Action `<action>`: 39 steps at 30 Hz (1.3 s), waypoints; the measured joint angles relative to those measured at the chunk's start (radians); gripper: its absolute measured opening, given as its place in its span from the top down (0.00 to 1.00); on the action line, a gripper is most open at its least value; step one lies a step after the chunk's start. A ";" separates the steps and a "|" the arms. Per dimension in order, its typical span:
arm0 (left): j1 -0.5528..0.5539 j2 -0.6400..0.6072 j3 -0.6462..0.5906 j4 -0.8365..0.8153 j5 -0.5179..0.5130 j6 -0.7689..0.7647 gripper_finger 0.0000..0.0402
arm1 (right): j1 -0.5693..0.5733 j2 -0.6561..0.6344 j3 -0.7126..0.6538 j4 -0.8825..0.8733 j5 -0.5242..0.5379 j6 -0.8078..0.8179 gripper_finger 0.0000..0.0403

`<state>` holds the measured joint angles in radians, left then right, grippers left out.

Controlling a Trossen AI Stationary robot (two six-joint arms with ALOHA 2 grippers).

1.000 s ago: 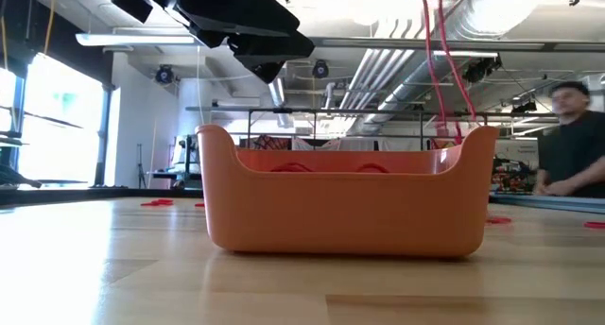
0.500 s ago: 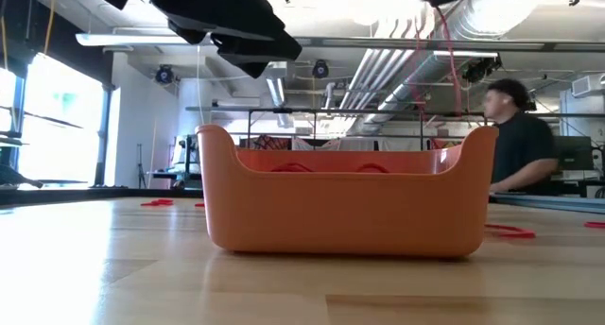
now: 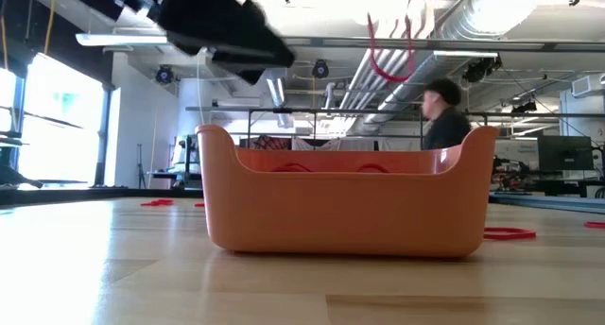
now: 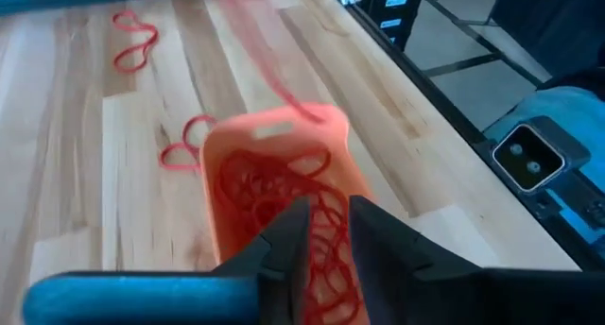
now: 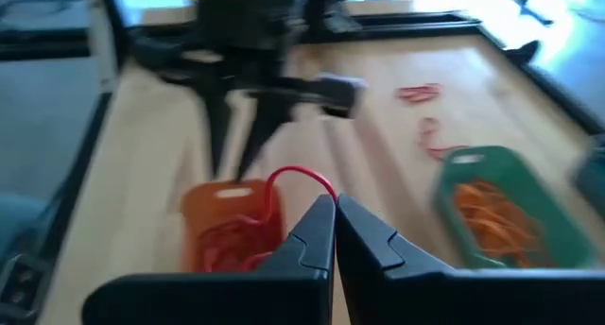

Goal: Sort rubber bands into baskets
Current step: Put the red rubber band into the orange bin

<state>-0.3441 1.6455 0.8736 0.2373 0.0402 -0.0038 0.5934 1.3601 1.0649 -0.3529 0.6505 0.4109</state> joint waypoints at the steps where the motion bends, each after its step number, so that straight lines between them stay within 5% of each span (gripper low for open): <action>1: 0.004 -0.005 -0.021 0.019 0.001 -0.012 0.84 | -0.004 0.016 0.000 0.027 -0.023 -0.014 1.00; 18: 0.013 -0.174 -0.242 0.239 -0.123 -0.047 0.89 | -0.111 0.207 0.000 0.200 -0.332 -0.080 1.00; 39: 0.114 -0.197 -0.259 0.038 -0.294 -0.204 0.89 | -0.163 0.271 0.008 0.275 -0.504 -0.077 0.96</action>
<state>-0.2301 1.4483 0.6144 0.2752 -0.2539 -0.2081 0.4305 1.6314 1.0734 -0.0784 0.1463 0.3336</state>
